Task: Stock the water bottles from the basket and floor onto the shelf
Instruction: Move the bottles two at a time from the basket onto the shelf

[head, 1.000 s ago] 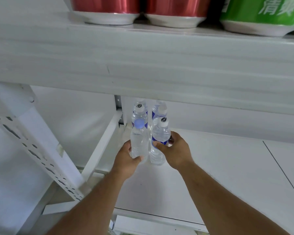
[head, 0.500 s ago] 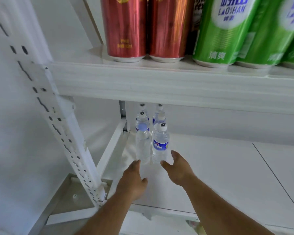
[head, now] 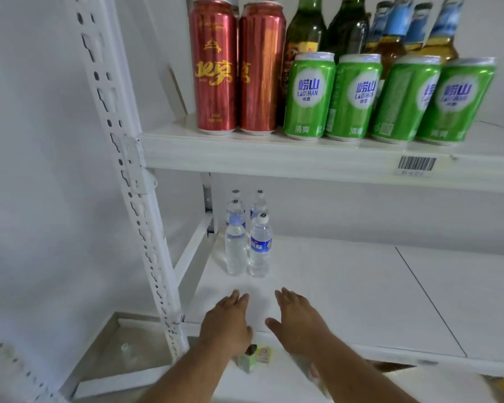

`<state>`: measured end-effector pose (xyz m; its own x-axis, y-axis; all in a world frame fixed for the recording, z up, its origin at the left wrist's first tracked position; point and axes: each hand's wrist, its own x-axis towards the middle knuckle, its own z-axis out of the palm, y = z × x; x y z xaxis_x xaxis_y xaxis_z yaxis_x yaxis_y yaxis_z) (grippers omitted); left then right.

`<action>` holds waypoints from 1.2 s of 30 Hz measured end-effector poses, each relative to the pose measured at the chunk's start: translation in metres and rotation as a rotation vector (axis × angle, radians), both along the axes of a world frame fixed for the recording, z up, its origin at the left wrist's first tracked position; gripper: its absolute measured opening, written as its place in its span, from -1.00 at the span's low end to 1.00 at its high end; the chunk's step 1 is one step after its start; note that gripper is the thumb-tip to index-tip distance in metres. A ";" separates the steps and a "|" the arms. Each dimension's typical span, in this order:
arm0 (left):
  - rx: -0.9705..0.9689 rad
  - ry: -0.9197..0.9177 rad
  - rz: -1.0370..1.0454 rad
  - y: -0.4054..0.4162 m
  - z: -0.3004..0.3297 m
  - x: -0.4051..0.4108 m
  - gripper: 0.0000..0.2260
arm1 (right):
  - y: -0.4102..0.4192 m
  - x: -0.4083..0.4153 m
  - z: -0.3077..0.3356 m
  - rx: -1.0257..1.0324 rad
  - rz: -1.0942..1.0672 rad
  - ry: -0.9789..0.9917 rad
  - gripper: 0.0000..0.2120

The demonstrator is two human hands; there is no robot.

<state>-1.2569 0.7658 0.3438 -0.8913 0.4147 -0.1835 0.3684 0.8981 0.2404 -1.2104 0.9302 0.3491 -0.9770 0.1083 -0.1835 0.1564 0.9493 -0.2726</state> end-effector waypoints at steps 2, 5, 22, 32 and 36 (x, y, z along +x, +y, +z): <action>-0.007 -0.017 0.018 0.000 0.000 0.022 -0.36 | 0.000 0.019 0.000 0.022 0.036 0.001 -0.29; -0.023 -0.041 0.041 0.002 0.000 0.058 -0.36 | 0.005 0.051 -0.003 0.023 0.087 0.016 -0.30; -0.098 -0.307 0.101 -0.007 -0.096 0.207 -0.33 | 0.034 0.203 -0.110 -0.112 0.035 -0.245 -0.32; 0.028 -0.488 0.053 -0.020 -0.152 0.216 -0.34 | 0.024 0.240 -0.147 -0.124 -0.190 -0.419 -0.32; 0.075 -0.558 0.054 -0.029 -0.178 0.218 -0.33 | 0.011 0.253 -0.169 -0.142 -0.272 -0.483 -0.34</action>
<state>-1.0389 0.7366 0.1654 -0.6879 0.4011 -0.6049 0.1212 0.8852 0.4491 -0.9576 0.9407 0.1805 -0.7188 0.2859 -0.6337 0.5284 0.8170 -0.2309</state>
